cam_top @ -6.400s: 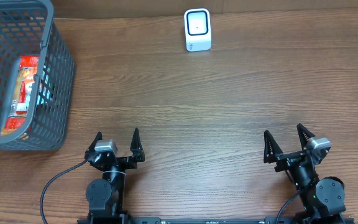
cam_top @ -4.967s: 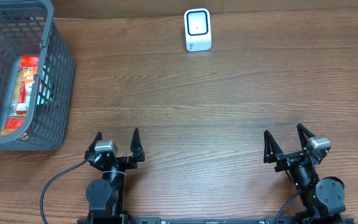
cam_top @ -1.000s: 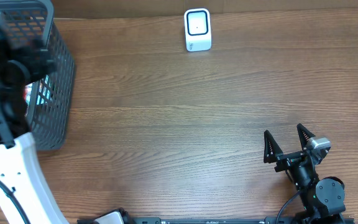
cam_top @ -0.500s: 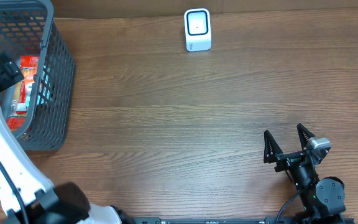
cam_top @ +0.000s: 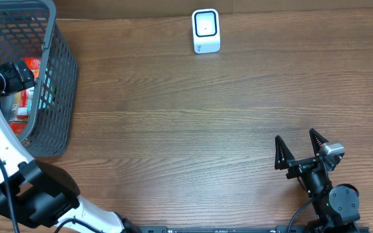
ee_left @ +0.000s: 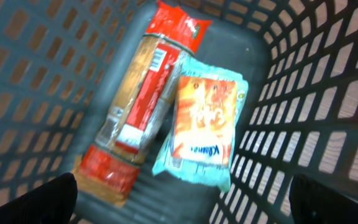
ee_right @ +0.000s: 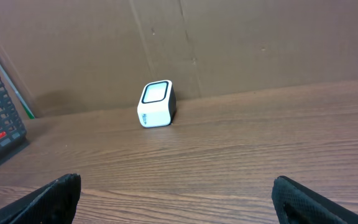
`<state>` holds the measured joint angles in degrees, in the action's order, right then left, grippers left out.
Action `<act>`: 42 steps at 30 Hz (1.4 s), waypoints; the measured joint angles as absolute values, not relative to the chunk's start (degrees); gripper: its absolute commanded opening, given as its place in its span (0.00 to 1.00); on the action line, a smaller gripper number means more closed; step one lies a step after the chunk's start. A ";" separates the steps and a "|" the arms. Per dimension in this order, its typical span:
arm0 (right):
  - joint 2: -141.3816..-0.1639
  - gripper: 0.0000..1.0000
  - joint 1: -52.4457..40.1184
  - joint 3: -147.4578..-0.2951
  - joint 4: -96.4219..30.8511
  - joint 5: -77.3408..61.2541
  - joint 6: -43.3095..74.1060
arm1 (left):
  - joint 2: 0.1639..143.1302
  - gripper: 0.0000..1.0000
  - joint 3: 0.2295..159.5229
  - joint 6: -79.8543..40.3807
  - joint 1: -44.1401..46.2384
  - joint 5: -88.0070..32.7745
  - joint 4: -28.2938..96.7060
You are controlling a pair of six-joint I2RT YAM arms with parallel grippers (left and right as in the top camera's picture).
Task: Scan the item barcode
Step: 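Reach the left gripper into the grey basket and grasp the teal snack pack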
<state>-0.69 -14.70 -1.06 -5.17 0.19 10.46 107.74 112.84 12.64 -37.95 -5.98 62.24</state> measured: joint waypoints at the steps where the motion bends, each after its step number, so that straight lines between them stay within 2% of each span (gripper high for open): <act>1: -0.69 1.00 -14.70 -1.06 -5.17 0.19 10.46 | 108.47 1.00 113.06 13.10 -38.11 -6.66 62.06; 37: -0.69 1.00 -14.70 -1.06 -5.17 0.19 10.44 | 127.66 1.00 113.19 16.56 -38.35 -12.34 58.83; 39: -0.69 1.00 -14.70 -1.06 -5.17 0.19 10.44 | 128.20 0.92 113.19 16.58 -38.33 -12.45 58.65; 41: -0.69 1.00 -14.72 -1.06 -5.17 0.19 10.46 | 128.64 0.77 113.16 16.88 -38.28 -12.45 58.59; 42: -0.69 1.00 -14.72 -1.06 -5.15 0.19 10.44 | 128.70 0.74 113.16 17.08 -38.28 -12.80 58.46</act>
